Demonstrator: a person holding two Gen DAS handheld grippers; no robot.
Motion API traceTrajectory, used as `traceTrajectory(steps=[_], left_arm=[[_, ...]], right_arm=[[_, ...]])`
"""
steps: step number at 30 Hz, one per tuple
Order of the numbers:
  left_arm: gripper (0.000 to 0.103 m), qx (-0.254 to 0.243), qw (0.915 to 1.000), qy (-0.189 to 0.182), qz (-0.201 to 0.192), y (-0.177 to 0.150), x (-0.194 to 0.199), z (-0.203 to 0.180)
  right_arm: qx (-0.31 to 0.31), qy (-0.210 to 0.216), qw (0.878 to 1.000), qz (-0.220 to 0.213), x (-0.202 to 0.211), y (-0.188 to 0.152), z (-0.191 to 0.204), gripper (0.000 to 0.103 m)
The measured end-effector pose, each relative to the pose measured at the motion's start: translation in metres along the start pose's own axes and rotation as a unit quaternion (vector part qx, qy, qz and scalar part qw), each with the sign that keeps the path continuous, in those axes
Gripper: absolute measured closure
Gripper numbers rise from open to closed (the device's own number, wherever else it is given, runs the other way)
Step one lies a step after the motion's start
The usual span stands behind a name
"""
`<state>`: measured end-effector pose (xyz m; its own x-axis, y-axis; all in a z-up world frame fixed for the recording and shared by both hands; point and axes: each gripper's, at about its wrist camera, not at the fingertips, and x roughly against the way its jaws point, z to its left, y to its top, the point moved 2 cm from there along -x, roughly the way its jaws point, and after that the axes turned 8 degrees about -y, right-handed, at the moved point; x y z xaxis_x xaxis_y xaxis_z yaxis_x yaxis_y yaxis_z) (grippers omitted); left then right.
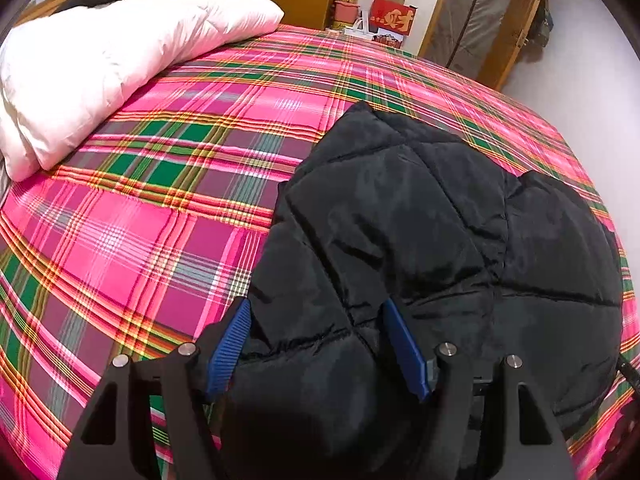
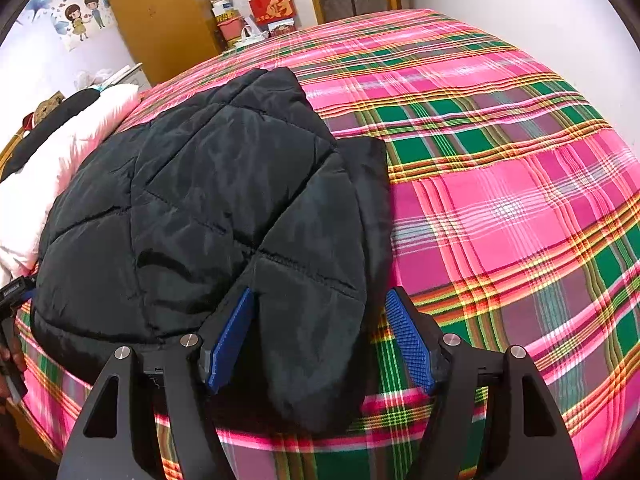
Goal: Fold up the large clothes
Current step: 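Grasp the jacket edge with the left gripper, tuck it in, release, then grasp the edge of the folded black jacket with both grippers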
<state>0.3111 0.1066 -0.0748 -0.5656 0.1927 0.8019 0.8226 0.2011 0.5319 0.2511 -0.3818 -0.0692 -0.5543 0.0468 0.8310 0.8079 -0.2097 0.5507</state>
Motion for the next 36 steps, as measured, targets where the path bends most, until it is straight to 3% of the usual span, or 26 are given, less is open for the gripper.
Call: traceTrajectory(steps=[4,9,14,17,20,27,31,36], left_arm=[[0.033,0.0,1.0,0.005,-0.007,0.002,0.005,-0.002],[0.033,-0.021,0.9978,0.008,-0.063,0.012,0.028,-0.016],[0.033,-0.039,0.9938,-0.026,-0.101,0.03,0.027,-0.042],[0.033,-0.067,0.9932,-0.035,-0.089,0.038,0.005,-0.058],[0.03,-0.093,0.9936,-0.017,-0.061,0.043,-0.026,-0.063],[0.027,-0.096,0.9952,-0.012,-0.014,0.049,-0.06,-0.061],[0.027,-0.091,0.9957,-0.018,-0.01,0.048,-0.067,-0.059],[0.028,-0.079,0.9957,-0.035,-0.032,0.046,-0.054,-0.055]], right_arm=[[-0.006,-0.001,1.0,-0.001,0.005,0.0,0.0,0.034],[0.002,0.004,1.0,-0.028,0.022,0.01,0.012,0.034],[0.026,0.032,0.998,-0.051,0.024,0.035,0.047,0.034],[0.06,0.034,0.996,-0.059,0.012,0.053,0.077,0.034],[0.075,0.022,0.997,-0.024,-0.019,0.071,0.091,0.034],[0.079,0.009,0.997,0.021,-0.059,0.077,0.091,0.034],[0.071,0.011,0.997,0.027,-0.068,0.077,0.09,0.033],[0.061,0.015,0.998,0.018,-0.056,0.078,0.088,0.033]])
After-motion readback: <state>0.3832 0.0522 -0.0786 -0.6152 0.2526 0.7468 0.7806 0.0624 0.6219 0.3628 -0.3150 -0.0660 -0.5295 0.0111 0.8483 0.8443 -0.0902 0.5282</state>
